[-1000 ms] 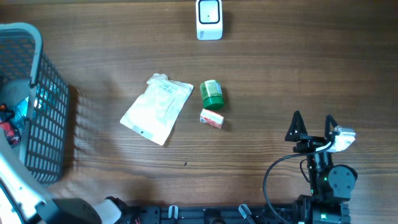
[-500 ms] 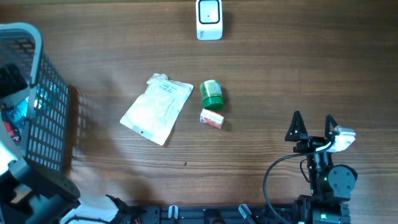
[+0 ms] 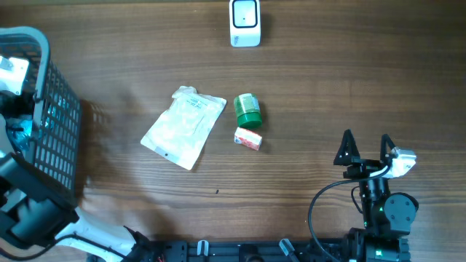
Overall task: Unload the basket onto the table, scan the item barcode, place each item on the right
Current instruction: 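Reach the left gripper into the basket and grasp the Listerine bottle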
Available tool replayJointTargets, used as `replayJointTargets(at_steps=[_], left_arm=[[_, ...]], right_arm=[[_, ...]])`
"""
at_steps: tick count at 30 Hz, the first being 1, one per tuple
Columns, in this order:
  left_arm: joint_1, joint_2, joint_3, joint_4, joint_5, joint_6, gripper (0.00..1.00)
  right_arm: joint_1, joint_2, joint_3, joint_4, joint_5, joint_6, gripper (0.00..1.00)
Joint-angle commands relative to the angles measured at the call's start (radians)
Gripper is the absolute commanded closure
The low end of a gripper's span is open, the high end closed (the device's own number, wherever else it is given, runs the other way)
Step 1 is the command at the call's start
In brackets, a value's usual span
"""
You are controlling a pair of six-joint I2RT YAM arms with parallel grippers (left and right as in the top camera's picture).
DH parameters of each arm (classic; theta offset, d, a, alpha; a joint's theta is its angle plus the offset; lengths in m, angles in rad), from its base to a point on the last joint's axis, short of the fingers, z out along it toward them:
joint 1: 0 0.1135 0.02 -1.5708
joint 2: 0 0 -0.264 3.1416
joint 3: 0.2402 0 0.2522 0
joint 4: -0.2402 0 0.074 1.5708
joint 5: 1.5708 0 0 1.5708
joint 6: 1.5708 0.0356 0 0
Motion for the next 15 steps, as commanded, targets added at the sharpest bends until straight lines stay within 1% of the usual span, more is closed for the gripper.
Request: replayJointTargets(at_steps=[1, 4, 7, 11, 12, 13, 15], left_arm=[[0.005, 0.072, 0.002, 0.003, 0.041, 0.102, 0.0], [0.005, 0.153, 0.002, 0.001, 0.071, 0.148, 0.0], [0.005, 0.217, 0.002, 0.005, 0.071, 0.162, 0.0], [0.005, 0.255, 0.002, 0.017, 0.071, 0.175, 0.0], [0.005, 0.255, 0.002, 0.022, 0.071, 0.175, 0.03], [0.005, 0.255, 0.002, 0.031, 0.071, 0.175, 0.15], [0.005, 0.255, 0.002, 0.035, 0.071, 0.175, 0.31]], right_arm=[[-0.002, -0.001, -0.001, 0.006, 0.007, 0.004, 0.0], [-0.002, -0.001, -0.001, 0.006, 0.007, 0.004, 0.0], [-0.002, -0.001, -0.001, 0.006, 0.007, 0.004, 0.0], [-0.002, -0.001, -0.001, 0.006, 0.007, 0.004, 0.0], [-0.002, -0.001, -0.001, 0.006, 0.007, 0.004, 0.0], [-0.002, -0.001, -0.001, 0.006, 0.007, 0.004, 0.0], [-0.002, -0.001, -0.001, 0.006, 0.007, 0.004, 0.0]])
